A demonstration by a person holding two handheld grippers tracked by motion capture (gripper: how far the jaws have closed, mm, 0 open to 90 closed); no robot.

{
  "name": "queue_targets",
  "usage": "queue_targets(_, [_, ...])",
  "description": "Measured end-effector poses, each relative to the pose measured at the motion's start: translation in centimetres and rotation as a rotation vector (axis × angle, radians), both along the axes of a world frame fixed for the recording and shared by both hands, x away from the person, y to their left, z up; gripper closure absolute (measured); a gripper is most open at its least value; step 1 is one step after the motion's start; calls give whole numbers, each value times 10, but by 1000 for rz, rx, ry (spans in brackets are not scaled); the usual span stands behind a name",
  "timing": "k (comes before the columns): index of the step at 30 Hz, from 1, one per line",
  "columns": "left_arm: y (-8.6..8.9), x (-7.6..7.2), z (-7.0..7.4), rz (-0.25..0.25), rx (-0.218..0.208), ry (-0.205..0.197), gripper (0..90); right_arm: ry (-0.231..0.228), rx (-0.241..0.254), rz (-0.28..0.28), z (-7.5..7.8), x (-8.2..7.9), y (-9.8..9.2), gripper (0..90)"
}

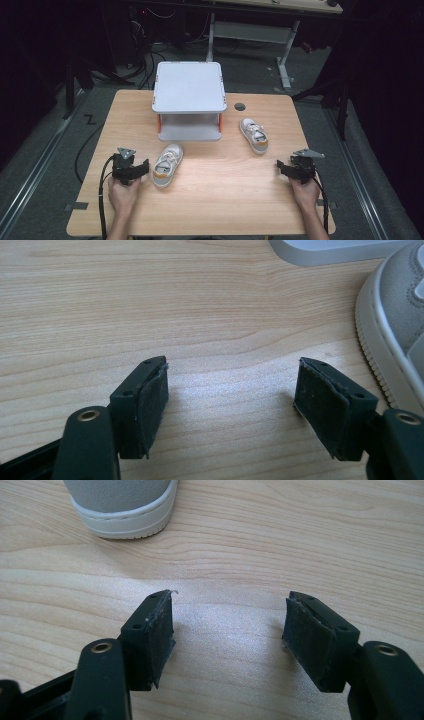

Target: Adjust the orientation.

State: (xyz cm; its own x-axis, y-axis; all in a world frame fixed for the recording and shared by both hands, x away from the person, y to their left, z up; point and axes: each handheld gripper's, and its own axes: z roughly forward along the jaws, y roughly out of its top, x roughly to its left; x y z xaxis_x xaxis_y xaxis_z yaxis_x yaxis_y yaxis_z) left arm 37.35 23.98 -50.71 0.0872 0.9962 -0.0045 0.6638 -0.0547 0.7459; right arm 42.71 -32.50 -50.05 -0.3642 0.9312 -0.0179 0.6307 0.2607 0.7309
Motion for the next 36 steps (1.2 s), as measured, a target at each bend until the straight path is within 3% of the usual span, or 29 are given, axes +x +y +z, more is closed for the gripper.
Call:
queue_targets(8, [-1,0,0,0,4,4,292,1,0,1,0,0,0,357])
queue_targets(11, [-2,-2,4,5,8,26,328,1,1,1,0,0,0,357])
queue_targets(14, [-4,-9,9,-33,-10,35,380,1,2,6,0,0,0,352])
queue_targets(15, [-2,-15,13,-63,-65,23,398,1,1,6,0,0,0,352])
queue_targets(20, [-2,-26,24,-89,-112,12,422,1,0,8,0,0,0,349])
queue_targets(23, [-5,-39,36,-108,-141,-22,436,2,2,8,0,0,0,346])
queue_targets(25, [-7,-42,39,-123,-144,-31,442,2,1,9,0,0,0,345])
queue_targets(26, [-12,-46,43,-166,-145,-38,443,2,0,9,0,0,0,345])
queue_targets(30, [-22,-48,49,-196,-105,-51,463,2,0,9,0,0,0,344])
queue_targets(34, [-25,-44,56,-253,-149,-43,432,1,0,9,0,0,0,344])
queue_targets(36, [-31,-39,57,-277,-142,-32,424,2,0,9,0,0,0,344])
